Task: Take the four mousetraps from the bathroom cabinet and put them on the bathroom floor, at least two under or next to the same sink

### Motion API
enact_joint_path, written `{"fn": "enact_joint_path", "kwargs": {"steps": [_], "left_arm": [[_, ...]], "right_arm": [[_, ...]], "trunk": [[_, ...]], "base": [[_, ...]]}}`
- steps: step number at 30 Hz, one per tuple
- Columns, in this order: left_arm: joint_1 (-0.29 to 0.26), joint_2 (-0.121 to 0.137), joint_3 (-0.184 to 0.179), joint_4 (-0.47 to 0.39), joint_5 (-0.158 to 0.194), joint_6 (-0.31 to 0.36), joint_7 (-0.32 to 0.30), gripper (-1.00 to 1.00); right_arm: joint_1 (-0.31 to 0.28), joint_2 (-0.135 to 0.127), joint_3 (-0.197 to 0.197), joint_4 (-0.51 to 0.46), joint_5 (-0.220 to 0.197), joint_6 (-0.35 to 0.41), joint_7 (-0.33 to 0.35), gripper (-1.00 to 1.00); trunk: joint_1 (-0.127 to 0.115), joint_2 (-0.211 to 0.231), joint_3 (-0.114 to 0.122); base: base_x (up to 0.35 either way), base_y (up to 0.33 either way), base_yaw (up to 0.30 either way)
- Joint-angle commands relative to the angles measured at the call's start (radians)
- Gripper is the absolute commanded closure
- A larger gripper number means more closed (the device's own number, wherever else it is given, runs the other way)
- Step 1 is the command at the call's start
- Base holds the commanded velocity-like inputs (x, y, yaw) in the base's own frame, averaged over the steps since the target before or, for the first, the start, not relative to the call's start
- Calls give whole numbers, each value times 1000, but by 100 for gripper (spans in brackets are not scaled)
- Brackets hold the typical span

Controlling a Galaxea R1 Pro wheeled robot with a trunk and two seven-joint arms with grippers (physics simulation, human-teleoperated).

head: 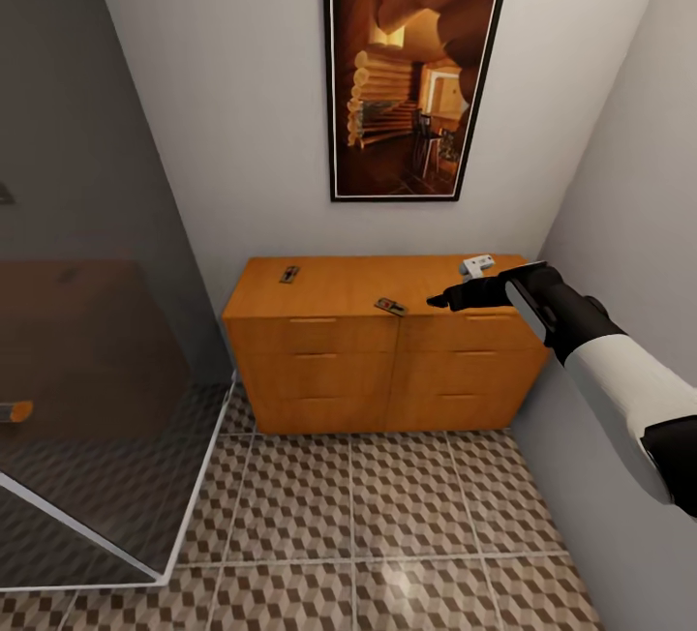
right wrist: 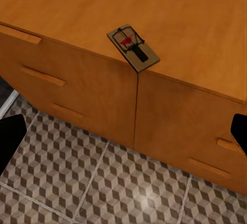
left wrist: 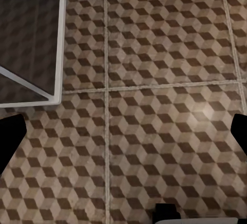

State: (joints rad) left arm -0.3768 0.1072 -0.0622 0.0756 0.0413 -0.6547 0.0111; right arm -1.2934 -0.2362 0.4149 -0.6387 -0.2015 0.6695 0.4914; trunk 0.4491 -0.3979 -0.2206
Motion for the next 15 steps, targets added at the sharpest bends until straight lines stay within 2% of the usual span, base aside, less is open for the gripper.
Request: {"fn": "enact_joint_path", "kwargs": {"steps": [1, 9, 15], "left_arm": [[-2, 0, -7, 4, 4, -6, 1, -100], [-2, 0, -7, 4, 5, -6, 1, -100], [-2, -1, -7, 4, 4, -6, 1, -100]], "right_arm": [[-1, -2, 5, 0, -10, 3, -4, -100], [-1, -1, 5, 29, -10, -22, -4, -100], [-1, 13, 5, 63, -10, -38, -4, -100]], "trunk": [[1, -2, -2], [1, -2, -2], [1, -2, -2]], "base": [[188, 0, 0], [172, 0, 0], [40, 0, 0]]}}
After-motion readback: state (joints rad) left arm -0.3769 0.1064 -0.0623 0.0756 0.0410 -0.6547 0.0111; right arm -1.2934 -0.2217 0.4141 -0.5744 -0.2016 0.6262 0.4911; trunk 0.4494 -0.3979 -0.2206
